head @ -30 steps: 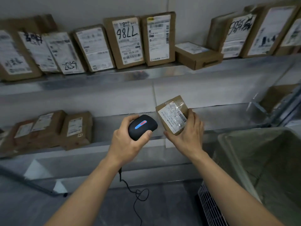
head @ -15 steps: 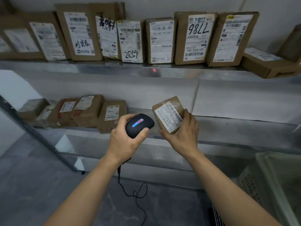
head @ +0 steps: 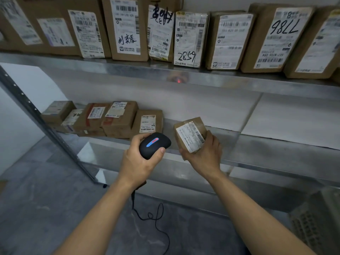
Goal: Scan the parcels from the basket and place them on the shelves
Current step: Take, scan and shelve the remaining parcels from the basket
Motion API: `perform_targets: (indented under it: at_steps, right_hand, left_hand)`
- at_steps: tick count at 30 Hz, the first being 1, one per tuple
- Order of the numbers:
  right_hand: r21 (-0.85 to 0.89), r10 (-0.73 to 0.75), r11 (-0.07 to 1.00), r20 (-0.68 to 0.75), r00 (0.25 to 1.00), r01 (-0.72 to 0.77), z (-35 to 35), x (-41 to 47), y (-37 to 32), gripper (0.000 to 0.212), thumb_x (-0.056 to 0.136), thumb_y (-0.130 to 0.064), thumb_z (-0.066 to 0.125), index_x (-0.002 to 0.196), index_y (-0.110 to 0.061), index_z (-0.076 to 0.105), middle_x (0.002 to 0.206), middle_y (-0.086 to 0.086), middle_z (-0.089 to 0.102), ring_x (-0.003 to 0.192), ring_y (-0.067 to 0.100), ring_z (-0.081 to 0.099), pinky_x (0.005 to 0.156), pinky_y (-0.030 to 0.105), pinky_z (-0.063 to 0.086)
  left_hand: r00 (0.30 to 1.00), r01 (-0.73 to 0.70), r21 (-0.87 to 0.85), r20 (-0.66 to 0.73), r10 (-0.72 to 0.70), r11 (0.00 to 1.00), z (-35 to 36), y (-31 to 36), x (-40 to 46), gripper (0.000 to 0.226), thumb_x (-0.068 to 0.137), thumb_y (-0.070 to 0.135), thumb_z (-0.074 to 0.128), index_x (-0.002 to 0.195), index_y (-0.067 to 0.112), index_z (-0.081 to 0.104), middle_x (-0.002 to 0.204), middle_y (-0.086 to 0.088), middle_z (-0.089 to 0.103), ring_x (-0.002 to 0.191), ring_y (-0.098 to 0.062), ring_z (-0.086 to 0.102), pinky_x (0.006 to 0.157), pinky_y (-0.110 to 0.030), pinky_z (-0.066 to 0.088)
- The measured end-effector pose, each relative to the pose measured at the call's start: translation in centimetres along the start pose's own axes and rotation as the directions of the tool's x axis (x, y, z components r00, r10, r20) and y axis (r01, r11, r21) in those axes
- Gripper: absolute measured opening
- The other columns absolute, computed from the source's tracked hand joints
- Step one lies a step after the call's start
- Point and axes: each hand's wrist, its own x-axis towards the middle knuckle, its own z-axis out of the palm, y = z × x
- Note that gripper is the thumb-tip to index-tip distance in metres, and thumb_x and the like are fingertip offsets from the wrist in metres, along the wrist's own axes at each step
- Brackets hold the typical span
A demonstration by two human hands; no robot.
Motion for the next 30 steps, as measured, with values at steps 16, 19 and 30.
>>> perform_targets:
  at_steps: [16,19,30]
  right_hand:
    - [0.008,0.177,0.984,0.088,0.980,-0.179,7.3,7.0,-0.7,0.115,0.067,-0.058,0.084,0.152,-0.007,0.025,0.146,0.015,0.039,0.135,0.037,0.033,0.112,0.047,0.030]
    - [-0.025,0.205,0.979,0.128,0.970,-0.203,8.4,8.5,-1.2,0.115,0.071,-0.060,0.081,0.153,-0.006,0.022,0.147,0.016,0.036,0.136,0.037,0.030,0.112,0.047,0.030]
    - [-0.111,0.319,0.946,0.171,0.932,-0.303,13.3,11.5,-3.0,0.117,0.068,-0.067,0.079,0.149,-0.004,0.022,0.144,0.017,0.035,0.134,0.037,0.031,0.109,0.049,0.033]
  left_hand:
    - [0.992,0.126,0.092,0.009,-0.127,0.988,1.5,-3.2,7.8,0.068,0.067,0.071,0.075,0.125,0.042,0.054,0.110,0.018,0.068,0.090,-0.017,0.073,0.080,-0.048,0.063]
    - [0.988,0.155,0.096,0.002,-0.156,0.983,1.5,-3.5,9.4,0.061,0.072,0.064,0.078,0.124,0.042,0.053,0.109,0.017,0.069,0.088,-0.018,0.074,0.082,-0.048,0.062]
    - [0.989,0.147,0.098,0.013,-0.149,0.984,0.8,-5.4,12.9,0.076,0.068,0.074,0.072,0.131,0.034,0.054,0.112,0.015,0.070,0.085,-0.019,0.074,0.079,-0.045,0.062]
